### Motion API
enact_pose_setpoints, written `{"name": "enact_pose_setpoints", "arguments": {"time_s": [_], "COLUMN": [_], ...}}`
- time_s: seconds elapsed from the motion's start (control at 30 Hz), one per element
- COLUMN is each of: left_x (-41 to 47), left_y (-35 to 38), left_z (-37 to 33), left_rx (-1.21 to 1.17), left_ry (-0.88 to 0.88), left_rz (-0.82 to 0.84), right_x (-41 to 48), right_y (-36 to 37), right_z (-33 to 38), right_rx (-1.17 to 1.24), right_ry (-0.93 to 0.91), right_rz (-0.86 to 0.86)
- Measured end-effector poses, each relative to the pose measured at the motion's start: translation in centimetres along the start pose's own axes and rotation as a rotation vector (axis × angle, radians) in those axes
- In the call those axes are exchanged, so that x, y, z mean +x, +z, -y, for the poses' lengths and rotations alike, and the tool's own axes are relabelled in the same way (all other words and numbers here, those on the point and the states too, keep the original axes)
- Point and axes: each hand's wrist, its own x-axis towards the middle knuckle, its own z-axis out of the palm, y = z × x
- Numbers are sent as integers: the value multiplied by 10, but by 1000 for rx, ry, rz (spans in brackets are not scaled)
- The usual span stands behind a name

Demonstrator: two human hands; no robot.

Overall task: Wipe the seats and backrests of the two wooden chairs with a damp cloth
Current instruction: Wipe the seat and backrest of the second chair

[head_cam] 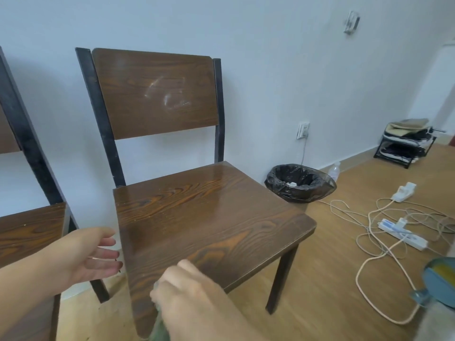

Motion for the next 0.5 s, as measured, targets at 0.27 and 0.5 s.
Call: {"name": "enact_pose_setpoints", "arguments": {"time_s": [0.27, 0.5], "left_x": [0, 4], "left_y": [-4, -3], "left_z": [0, 0], "left_rx": [-65, -48], "left_ry": [16, -18], "left_rz": [41, 26], "right_x": [-29, 10], "right_y": [-116, -107], "right_z": [-186, -201], "right_rx": [-329, -55], "right_ry": [767, 631], "right_rz": [-126, -269]}}
